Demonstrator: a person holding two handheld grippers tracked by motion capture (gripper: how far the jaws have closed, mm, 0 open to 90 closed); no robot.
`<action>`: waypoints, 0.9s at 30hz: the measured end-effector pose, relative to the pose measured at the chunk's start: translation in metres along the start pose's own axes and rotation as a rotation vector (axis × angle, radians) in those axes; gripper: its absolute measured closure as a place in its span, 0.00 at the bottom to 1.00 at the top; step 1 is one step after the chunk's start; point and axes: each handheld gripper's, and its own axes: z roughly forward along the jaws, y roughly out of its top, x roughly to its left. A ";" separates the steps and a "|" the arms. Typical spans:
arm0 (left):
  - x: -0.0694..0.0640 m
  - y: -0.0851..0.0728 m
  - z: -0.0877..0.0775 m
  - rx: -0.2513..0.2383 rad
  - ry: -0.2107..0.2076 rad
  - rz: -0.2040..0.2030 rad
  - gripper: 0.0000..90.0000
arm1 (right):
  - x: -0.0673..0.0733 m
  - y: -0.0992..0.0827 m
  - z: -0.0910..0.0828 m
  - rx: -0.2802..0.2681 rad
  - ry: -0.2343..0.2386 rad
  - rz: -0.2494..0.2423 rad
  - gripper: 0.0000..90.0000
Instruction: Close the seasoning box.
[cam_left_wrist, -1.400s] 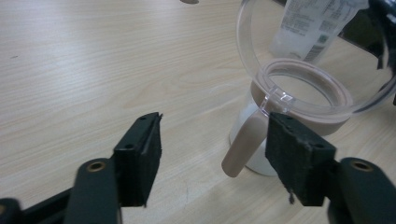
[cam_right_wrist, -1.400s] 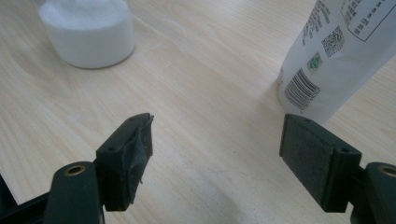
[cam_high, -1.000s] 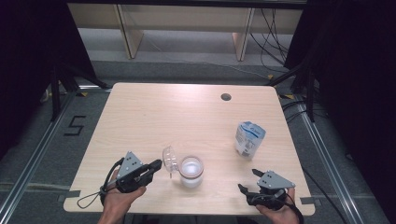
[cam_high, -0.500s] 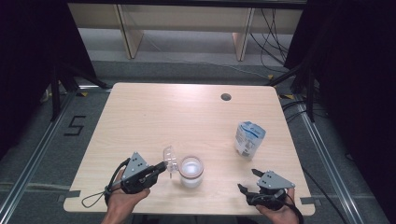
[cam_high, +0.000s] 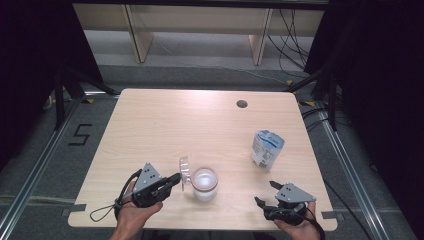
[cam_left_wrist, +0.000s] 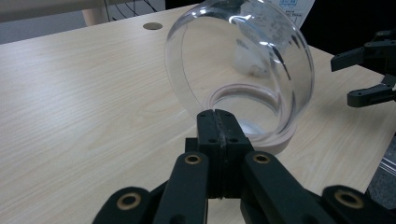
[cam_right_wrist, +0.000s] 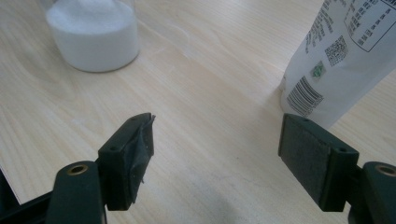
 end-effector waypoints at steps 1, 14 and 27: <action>0.000 0.000 0.000 0.001 -0.001 0.003 0.99 | 0.000 0.000 0.000 0.000 0.000 0.001 0.31; -0.004 0.000 0.005 -0.004 -0.021 0.000 0.97 | 0.001 0.000 0.000 0.001 -0.002 0.006 0.31; -0.006 -0.006 0.005 0.010 -0.075 -0.069 0.71 | 0.002 0.000 0.000 -0.001 -0.002 0.010 0.31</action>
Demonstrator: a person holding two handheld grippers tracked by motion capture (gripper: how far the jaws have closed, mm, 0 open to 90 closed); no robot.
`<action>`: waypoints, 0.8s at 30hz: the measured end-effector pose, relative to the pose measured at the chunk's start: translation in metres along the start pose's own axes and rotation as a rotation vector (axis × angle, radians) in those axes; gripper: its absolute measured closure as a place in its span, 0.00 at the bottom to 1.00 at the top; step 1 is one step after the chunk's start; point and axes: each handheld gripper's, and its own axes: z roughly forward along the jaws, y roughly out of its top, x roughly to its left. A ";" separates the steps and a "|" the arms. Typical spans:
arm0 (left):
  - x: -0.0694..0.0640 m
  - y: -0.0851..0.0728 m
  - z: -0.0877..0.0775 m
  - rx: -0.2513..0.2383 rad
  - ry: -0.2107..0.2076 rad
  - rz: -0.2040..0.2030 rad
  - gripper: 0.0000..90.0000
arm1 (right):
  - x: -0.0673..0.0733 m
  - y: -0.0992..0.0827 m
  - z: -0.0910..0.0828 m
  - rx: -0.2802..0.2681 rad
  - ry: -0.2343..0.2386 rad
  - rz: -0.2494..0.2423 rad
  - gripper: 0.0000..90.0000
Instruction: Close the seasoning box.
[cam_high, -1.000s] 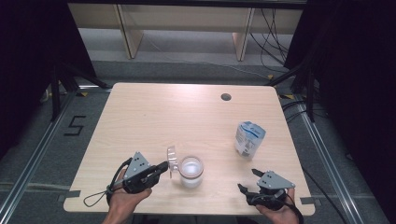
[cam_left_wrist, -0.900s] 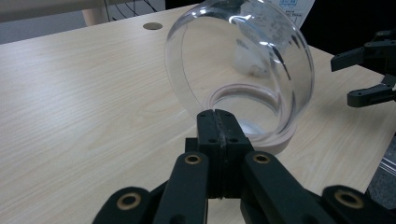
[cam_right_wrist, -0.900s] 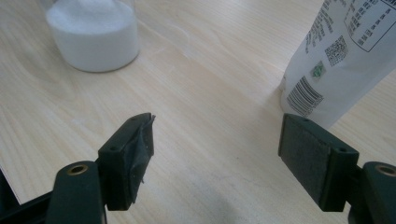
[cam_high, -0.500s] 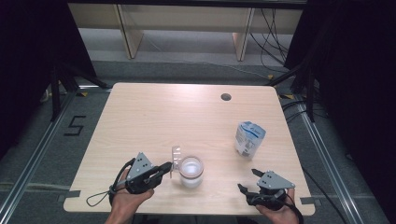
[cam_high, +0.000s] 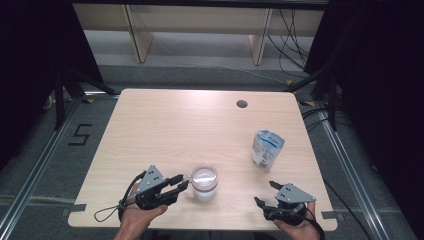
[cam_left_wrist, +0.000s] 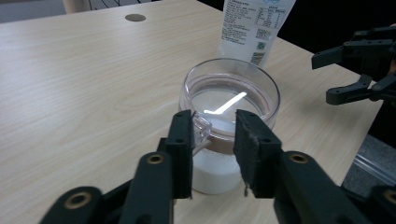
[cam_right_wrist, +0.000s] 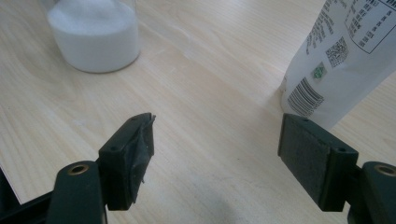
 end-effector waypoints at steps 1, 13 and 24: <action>0.001 0.000 -0.001 0.006 -0.007 0.008 0.69 | 0.000 0.000 0.000 -0.002 0.000 -0.002 0.31; -0.008 -0.013 -0.005 0.038 -0.028 -0.010 0.37 | -0.005 -0.003 0.001 -0.045 0.120 0.137 0.28; -0.006 -0.035 -0.003 0.094 0.011 -0.003 0.30 | 0.004 -0.003 -0.002 -0.026 0.141 0.190 0.18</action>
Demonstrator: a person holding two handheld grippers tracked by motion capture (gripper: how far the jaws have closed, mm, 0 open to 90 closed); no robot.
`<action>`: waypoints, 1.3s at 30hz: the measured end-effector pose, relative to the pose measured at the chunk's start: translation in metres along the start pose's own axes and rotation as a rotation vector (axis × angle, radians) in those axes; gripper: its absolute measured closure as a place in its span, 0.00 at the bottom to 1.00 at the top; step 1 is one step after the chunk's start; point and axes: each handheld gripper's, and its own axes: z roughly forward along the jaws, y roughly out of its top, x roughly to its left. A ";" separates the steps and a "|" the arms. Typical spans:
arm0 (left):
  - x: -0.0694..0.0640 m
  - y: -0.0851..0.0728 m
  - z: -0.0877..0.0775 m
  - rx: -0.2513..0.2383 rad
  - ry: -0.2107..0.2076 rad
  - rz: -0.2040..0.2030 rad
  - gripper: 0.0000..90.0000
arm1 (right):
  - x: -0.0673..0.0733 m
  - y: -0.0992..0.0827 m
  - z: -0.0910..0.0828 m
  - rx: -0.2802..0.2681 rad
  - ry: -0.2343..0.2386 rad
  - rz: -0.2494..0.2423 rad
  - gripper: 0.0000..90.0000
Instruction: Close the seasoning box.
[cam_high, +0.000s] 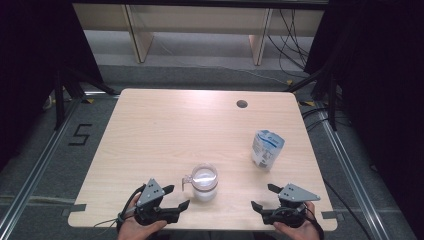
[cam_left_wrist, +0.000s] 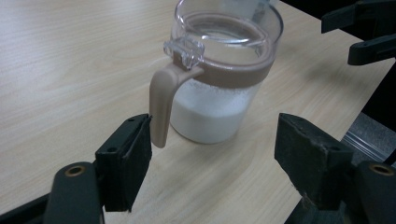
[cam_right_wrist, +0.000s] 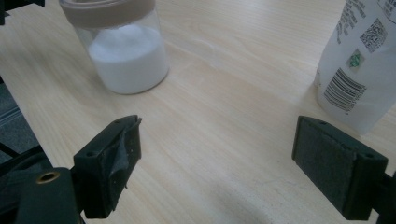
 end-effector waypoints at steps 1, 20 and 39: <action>0.000 -0.001 0.000 0.009 0.006 -0.001 0.29 | 0.000 0.000 -0.001 0.000 -0.010 -0.007 0.17; 0.002 -0.027 -0.001 0.070 -0.012 -0.033 0.21 | 0.005 -0.011 -0.003 0.070 -0.027 0.007 0.18; -0.003 -0.036 -0.001 0.123 0.004 0.003 0.18 | 0.012 -0.017 -0.010 0.101 -0.064 -0.014 0.18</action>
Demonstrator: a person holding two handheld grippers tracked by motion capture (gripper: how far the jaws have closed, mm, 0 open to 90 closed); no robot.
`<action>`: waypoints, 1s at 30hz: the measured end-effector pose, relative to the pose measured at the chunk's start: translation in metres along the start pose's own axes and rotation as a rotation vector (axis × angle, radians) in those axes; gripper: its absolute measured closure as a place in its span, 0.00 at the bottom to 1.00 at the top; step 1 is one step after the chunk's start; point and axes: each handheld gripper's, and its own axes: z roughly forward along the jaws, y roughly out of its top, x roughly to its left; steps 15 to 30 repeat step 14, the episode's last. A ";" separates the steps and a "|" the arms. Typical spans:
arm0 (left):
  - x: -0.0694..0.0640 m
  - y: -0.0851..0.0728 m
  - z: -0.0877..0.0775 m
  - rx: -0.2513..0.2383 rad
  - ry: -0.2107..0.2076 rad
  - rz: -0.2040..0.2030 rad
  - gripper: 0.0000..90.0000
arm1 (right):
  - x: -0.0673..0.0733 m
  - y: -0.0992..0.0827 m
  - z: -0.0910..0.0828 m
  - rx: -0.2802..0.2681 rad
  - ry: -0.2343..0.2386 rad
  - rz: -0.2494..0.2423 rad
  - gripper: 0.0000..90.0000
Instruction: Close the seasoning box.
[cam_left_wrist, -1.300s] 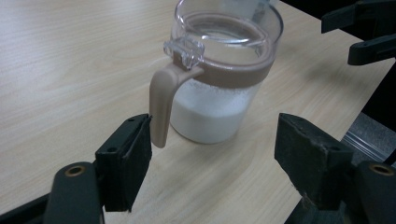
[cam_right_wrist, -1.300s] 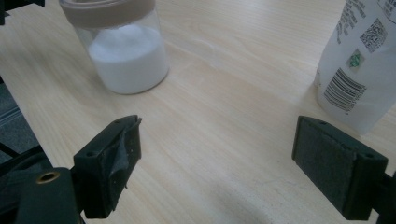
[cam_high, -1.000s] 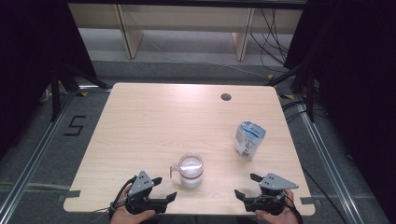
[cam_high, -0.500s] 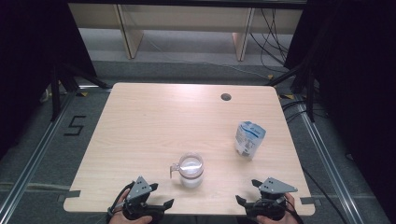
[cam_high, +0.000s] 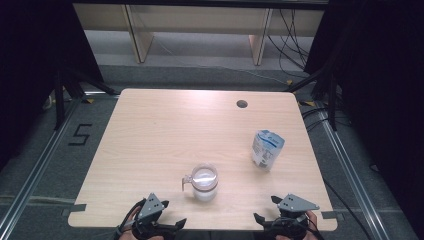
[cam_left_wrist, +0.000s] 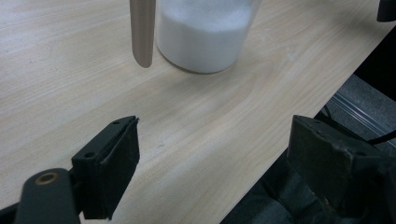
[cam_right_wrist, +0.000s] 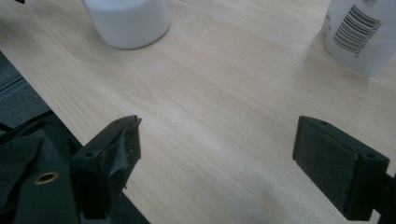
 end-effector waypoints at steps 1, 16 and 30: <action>-0.002 0.000 0.001 -0.019 -0.008 -0.037 0.18 | 0.002 0.000 0.000 0.006 0.012 0.023 0.18; -0.002 0.001 0.001 -0.015 -0.012 -0.019 0.17 | 0.000 0.000 0.002 0.022 0.026 -0.008 0.18; -0.002 0.001 0.001 -0.015 -0.012 -0.019 0.17 | 0.000 0.000 0.002 0.022 0.026 -0.008 0.18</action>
